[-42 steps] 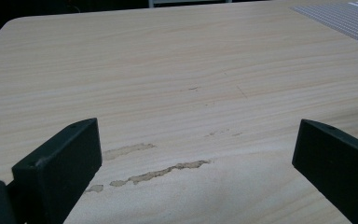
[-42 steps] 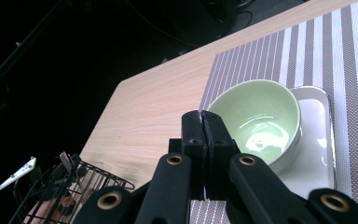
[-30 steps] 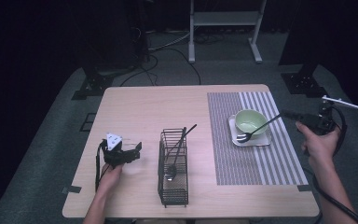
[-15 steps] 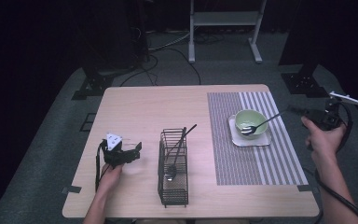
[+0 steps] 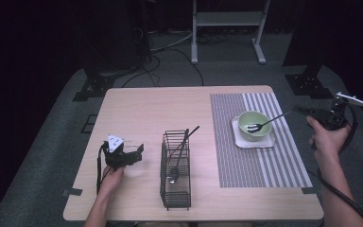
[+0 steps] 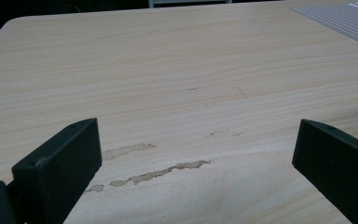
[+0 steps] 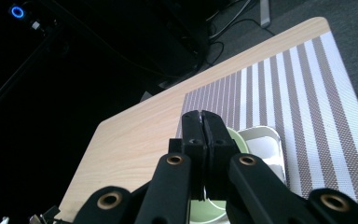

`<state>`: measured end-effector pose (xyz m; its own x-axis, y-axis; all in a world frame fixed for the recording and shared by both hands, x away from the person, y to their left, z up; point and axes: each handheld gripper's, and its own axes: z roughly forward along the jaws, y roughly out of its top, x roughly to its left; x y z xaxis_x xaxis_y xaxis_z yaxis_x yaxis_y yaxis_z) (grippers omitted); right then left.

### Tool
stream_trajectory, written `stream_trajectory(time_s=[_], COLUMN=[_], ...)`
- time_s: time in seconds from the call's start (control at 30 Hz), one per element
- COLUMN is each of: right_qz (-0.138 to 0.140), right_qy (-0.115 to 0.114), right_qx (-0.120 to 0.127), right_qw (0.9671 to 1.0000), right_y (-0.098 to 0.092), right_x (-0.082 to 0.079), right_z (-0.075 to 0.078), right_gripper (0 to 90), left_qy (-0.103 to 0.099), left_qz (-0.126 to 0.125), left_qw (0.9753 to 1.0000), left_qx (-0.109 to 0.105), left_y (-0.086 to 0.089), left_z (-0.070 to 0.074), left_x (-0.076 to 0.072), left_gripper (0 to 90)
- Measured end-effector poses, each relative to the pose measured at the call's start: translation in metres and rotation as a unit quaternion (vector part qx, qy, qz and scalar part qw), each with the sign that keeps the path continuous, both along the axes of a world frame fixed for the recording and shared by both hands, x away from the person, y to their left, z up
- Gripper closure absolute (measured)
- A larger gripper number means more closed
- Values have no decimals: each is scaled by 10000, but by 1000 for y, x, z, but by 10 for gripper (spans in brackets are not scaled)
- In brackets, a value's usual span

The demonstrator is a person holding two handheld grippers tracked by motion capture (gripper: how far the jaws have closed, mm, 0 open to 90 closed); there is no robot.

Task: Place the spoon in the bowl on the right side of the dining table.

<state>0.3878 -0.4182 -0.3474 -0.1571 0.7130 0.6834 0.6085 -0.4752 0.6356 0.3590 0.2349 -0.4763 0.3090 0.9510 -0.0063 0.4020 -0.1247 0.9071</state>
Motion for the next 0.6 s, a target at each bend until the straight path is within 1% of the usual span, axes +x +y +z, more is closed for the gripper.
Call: stream_trajectory(time_s=[0.13, 0.17, 0.27, 0.37, 0.6], right_qz=[-101, -149, -192, -258, -394], right_qy=[-24, 5, 3, 1, 42], right_qx=[36, -16, -11, 78, 78], right_qw=[9999, 9999, 9998, 9996, 9992], right_y=[-4, -4, -5, -7, -11], right_x=[1, 1, 1, 4, 6], right_z=[-1, -1, -3, -6, -9], right_gripper=[885, 884, 883, 884, 884], left_qy=[-1, -3, -4, -4, -3], left_qz=[-2, -1, 2, 3, -5], left_qw=[10000, 10000, 10000, 10000, 10000], left_qx=[6, 8, 9, -16, 2], left_y=[0, 0, 0, 0, 0], left_z=[0, 0, 0, 0, 0], left_x=[0, 0, 0, 0, 0], left_gripper=[4, 4, 3, 4, 3])
